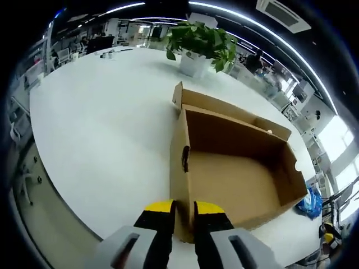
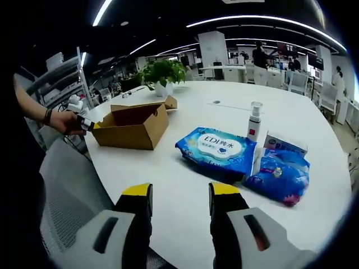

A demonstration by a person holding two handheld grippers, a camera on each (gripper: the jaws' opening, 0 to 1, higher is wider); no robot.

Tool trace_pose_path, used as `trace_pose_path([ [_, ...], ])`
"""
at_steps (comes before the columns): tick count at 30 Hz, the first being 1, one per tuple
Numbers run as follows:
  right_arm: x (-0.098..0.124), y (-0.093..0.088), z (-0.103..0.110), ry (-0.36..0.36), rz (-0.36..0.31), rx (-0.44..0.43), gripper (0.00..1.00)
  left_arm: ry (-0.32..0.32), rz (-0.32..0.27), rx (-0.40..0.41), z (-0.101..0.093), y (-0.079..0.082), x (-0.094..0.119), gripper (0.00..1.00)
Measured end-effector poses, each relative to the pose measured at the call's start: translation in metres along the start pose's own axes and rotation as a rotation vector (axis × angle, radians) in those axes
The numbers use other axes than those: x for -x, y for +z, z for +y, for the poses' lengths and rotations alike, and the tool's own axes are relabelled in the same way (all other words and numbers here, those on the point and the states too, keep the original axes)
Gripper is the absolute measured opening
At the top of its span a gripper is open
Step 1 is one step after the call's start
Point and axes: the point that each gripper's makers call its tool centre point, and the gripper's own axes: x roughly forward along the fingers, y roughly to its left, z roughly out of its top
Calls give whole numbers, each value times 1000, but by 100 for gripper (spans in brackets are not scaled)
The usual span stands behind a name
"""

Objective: Operate the shoe box by opening the lid, removing the specified soft item, and placing it in the target area until the item is outside and the box remains undamaged.

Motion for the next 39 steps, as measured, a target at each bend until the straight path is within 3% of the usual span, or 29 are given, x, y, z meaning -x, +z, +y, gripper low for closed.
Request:
trace_pose_path([
  [10,-4,-3,8,18,17,15,38,-11,26,-60,2,-2,2,11],
  [26,-24,14,18,53,29,65,37,-75,66,-147,-4,-17,11,11],
  [32,-30,27,17,34,-28,12,34,-94,74,-181,-11,-25,14,11],
  [39,-41,24,30,48,-13,8,35,-121,78,-189,-16,-33,20,11],
])
